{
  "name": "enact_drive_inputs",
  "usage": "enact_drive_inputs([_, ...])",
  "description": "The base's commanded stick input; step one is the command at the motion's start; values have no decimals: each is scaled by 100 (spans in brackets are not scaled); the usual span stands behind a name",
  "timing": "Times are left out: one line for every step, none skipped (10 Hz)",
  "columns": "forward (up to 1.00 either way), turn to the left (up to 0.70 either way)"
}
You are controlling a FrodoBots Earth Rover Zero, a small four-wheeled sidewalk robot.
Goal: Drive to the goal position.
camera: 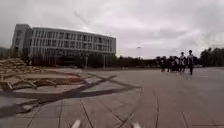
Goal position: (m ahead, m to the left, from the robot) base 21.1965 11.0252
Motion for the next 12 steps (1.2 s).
enact_drive_inputs([100,0])
enact_drive_inputs([100,0])
enact_drive_inputs([100,0])
enact_drive_inputs([100,0])
enact_drive_inputs([100,0])
enact_drive_inputs([100,0])
enact_drive_inputs([100,0])
enact_drive_inputs([100,8])
enact_drive_inputs([100,29])
enact_drive_inputs([100,28])
enact_drive_inputs([100,0])
enact_drive_inputs([100,4])
